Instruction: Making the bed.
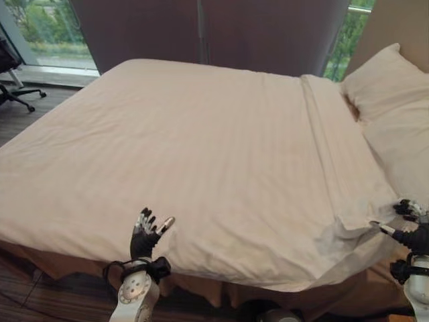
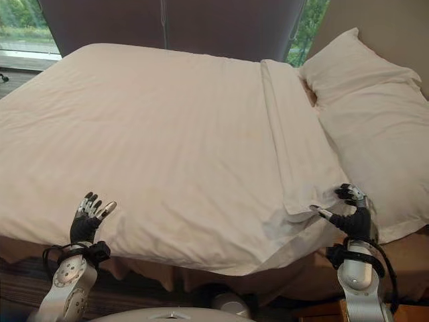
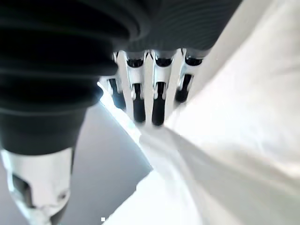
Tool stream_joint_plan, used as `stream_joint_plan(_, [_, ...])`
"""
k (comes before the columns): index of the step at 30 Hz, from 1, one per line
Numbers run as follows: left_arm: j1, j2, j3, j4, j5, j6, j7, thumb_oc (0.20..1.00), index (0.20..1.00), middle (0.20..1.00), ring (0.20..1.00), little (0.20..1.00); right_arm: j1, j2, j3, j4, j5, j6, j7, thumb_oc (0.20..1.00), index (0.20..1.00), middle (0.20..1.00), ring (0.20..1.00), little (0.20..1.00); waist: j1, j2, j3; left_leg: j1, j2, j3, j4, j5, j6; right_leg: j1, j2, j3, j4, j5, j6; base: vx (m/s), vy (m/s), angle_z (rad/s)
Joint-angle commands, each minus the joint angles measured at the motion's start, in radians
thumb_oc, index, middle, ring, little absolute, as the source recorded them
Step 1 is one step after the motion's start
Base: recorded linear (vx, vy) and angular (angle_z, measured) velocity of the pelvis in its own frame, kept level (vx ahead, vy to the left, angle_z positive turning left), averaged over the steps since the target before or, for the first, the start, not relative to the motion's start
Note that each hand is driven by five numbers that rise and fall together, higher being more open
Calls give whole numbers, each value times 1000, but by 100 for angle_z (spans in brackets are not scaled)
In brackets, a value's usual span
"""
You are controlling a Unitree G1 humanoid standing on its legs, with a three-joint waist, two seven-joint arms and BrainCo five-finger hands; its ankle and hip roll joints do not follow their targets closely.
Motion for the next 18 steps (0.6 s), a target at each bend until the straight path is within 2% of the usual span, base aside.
stream_joint_plan(1, [5,43,22,-70,40,-56,8,1000,1000,1000,1000,1000,-61,-12,-34,-70,-20,-36,-44,1000,1000,1000,1000,1000,-12,-13,-21,-71,76,-68,7,32,-22,85,-74,32,24,-149,73,0,0,0])
stream_joint_plan(7, [3,43,2,-83,44,-62,10,1000,1000,1000,1000,1000,-118,-12,-19,-150,7,-69,-56,1000,1000,1000,1000,1000,-18,-7,-16,-63,80,-58,7,31,-22,84,-70,42,24,-149,71,0,-11,-8])
stream_joint_plan(8, [-1,47,-3,-82,43,-63,9,1000,1000,1000,1000,1000,-140,-6,-6,-145,44,-80,-56,1000,1000,1000,1000,1000,-16,-8,-15,-63,81,-57,7,31,-22,84,-71,44,24,-149,71,-9,-16,-15])
stream_joint_plan(10, [-23,59,-32,-71,20,-70,6,1000,1000,1000,1000,1000,-232,26,75,-77,220,-113,-40,1000,1000,1000,1000,1000,-2,-5,-10,-62,80,-57,7,34,-22,85,-72,45,24,-148,69,-8,-21,-9])
stream_joint_plan(11, [-45,69,-51,-57,2,-76,0,1000,1000,1000,1000,1000,-302,52,133,19,339,-126,-40,200,200,200,200,200,11,-3,-4,-62,80,-57,7,36,-23,86,-73,43,24,-148,67,0,0,0])
stream_joint_plan(14, [-61,73,-59,-45,-9,-79,-2,1000,1000,1000,1000,1000,-347,71,165,67,419,-145,-28,200,200,200,200,200,17,-2,3,-61,79,-56,7,37,-23,87,-73,45,24,-148,66,-4,-9,-3])
stream_joint_plan(16, [-91,83,-73,-20,-30,-83,-7,1000,1000,1000,1000,1000,-420,98,178,146,547,-168,-34,200,200,200,200,200,31,2,12,-62,78,-55,7,40,-25,87,-76,43,24,-146,66,0,0,0])
stream_joint_plan(18, [-91,83,-73,-19,-30,-83,-7,1000,1000,1000,1000,1000,-420,98,178,146,547,-168,-34,200,200,200,200,200,31,2,12,-62,78,-55,7,40,-25,88,-76,43,24,-146,66,7,-33,7])
